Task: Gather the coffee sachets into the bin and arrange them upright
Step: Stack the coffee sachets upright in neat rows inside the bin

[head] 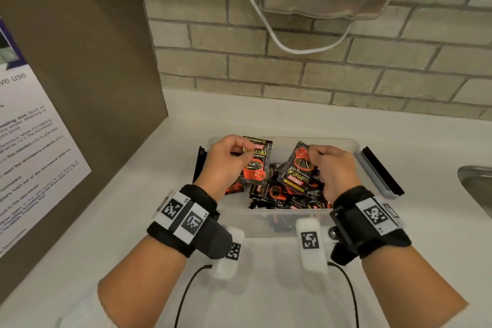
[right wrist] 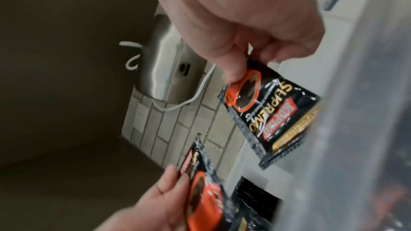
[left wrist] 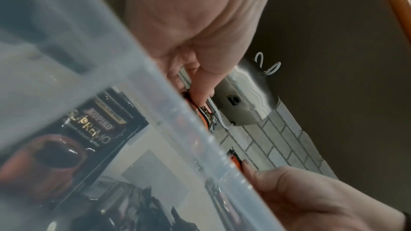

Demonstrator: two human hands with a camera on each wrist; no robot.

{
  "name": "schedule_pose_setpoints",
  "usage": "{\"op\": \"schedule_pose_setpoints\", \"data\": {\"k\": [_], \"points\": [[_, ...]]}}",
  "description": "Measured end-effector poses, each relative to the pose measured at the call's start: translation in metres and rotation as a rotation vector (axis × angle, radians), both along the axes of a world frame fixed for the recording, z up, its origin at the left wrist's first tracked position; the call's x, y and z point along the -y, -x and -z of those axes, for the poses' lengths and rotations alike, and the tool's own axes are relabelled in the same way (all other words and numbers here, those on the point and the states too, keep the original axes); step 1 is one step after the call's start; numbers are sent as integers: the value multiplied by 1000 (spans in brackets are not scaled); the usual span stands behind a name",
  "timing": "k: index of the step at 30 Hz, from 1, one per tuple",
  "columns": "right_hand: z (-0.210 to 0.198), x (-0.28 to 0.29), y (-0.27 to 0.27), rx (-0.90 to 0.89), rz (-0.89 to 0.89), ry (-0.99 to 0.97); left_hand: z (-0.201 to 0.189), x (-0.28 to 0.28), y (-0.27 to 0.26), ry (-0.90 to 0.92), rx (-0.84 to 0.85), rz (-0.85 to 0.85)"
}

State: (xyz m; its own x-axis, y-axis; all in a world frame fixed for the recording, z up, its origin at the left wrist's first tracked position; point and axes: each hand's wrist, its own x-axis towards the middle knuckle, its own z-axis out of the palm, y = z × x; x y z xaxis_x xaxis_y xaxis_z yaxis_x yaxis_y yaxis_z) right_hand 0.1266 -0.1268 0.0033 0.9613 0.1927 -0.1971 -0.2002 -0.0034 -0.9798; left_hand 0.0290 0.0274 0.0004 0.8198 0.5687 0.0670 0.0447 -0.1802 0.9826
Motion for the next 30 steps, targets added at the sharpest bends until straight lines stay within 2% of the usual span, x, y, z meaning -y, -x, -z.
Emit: {"op": "schedule_pose_setpoints", "data": {"k": [4, 6, 8, 10, 12, 14, 18, 20, 23, 25, 30], "points": [[-1, 2, 1, -218, 103, -281, 5, 1, 2, 10, -54, 36], [-5, -2, 8, -296, 55, -398, 5, 3, 2, 11, -78, 55], [-7, -9, 17, -326, -50, -437, 3, 5, 1, -18, -79, 105], [-8, -18, 26, -337, -132, -399, 0, 9, 1, -60, -63, 160], [-9, -26, 35, -317, -184, -282, -2, 10, 0, -92, -28, 155], [-8, -33, 39, -314, -177, -251, -2, 7, 1, -111, 3, 160], [-15, -35, 39, -382, -90, -467, 0, 3, 6, -55, 35, 259], [-19, -37, 41, -370, -110, -479, 0, 3, 4, -63, 75, 168], [-16, -39, 46, -304, -233, -324, -3, 1, -1, -6, 141, -19], [-13, -39, 47, -276, -259, -289, -7, -2, -3, 37, 129, -61], [-11, -40, 45, -220, -177, -330, -9, -4, 1, 178, 86, 99]]}}
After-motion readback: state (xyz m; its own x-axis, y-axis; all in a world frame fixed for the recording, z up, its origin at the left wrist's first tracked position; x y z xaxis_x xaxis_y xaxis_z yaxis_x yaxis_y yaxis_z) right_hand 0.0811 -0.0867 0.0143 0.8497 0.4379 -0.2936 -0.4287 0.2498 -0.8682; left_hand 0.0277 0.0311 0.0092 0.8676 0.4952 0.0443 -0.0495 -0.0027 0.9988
